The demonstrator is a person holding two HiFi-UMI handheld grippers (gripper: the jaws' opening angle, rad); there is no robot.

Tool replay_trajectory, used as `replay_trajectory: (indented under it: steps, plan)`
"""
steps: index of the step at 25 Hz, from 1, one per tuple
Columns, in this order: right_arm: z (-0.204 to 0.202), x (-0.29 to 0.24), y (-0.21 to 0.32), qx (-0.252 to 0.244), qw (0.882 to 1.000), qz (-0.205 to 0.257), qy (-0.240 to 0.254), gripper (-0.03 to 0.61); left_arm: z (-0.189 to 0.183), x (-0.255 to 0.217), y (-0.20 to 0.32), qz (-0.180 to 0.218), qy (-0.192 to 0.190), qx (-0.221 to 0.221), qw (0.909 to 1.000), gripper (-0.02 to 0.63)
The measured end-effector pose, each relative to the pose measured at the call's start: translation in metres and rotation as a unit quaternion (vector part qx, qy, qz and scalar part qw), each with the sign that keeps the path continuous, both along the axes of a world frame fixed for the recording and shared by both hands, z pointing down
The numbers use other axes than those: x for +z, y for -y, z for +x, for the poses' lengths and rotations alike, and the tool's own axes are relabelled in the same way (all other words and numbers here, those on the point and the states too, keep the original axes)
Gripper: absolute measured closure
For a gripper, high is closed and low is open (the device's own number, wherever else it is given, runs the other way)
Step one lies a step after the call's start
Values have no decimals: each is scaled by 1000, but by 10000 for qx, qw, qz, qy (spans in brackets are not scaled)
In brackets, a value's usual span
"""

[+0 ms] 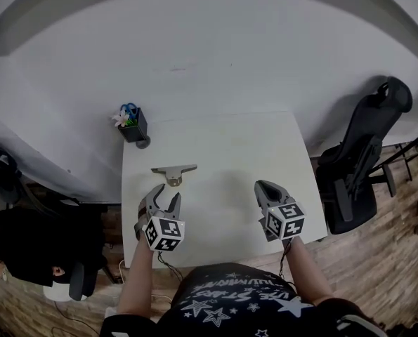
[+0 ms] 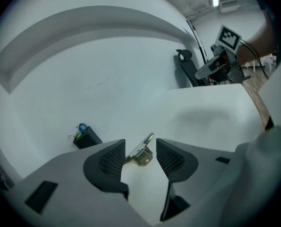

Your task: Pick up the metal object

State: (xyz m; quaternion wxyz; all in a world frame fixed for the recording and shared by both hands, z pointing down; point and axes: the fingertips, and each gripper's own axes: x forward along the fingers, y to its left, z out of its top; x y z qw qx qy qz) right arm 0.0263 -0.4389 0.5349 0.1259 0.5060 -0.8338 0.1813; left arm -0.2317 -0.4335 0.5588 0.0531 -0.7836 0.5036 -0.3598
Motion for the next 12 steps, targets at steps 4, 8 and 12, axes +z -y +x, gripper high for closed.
replay_trajectory:
  steps: [4,8,12]
  plan:
    - [-2,3,13,72,10000,-35,-38,528,-6,12,22,344,1059,319,9933,383]
    - [-4,7,28,119,9998,-88,-91,528,-7,31,38,375,1581,599,9849,380]
    - [-6,12,38,153,9997,-162,-132,528,-6,46,50,363,1914,770,9778,377]
